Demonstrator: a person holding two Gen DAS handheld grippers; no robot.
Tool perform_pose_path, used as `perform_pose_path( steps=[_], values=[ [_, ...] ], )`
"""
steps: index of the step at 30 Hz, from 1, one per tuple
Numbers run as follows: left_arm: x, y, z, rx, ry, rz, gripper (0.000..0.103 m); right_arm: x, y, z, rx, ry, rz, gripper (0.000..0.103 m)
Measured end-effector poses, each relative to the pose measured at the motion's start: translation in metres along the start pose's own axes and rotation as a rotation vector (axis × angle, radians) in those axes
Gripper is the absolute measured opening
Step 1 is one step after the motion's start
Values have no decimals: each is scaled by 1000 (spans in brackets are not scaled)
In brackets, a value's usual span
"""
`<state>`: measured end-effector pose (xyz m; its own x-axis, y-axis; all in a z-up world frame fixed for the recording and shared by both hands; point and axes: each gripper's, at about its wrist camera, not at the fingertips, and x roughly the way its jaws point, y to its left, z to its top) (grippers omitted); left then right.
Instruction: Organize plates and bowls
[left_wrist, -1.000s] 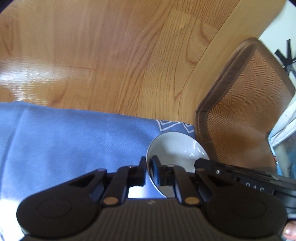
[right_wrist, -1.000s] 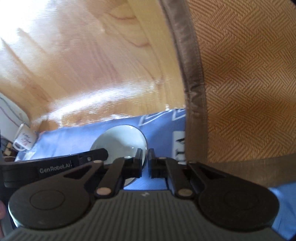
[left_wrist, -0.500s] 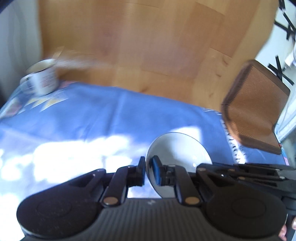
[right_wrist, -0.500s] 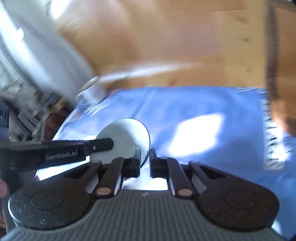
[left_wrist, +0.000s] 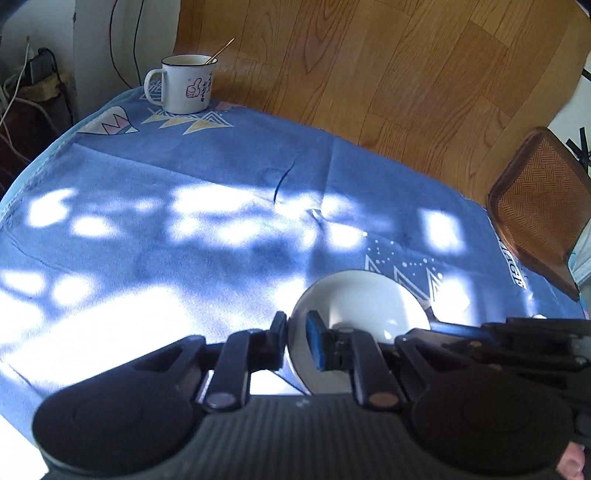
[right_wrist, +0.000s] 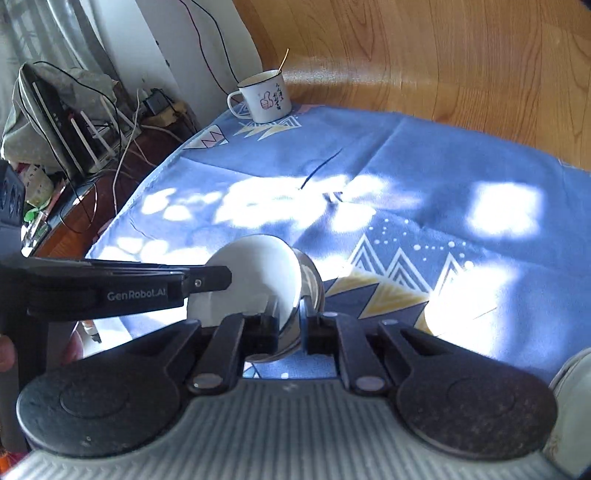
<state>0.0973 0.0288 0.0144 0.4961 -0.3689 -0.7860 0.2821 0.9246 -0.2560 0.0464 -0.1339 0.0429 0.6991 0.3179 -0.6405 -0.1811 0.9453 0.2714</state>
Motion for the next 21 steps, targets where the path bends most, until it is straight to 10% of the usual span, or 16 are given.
perform_pose_path(
  steps=[21],
  values=[
    [-28,-12,-18,81,-76,-41,18,-9,0,-24,82,-64,-13,17]
  ],
)
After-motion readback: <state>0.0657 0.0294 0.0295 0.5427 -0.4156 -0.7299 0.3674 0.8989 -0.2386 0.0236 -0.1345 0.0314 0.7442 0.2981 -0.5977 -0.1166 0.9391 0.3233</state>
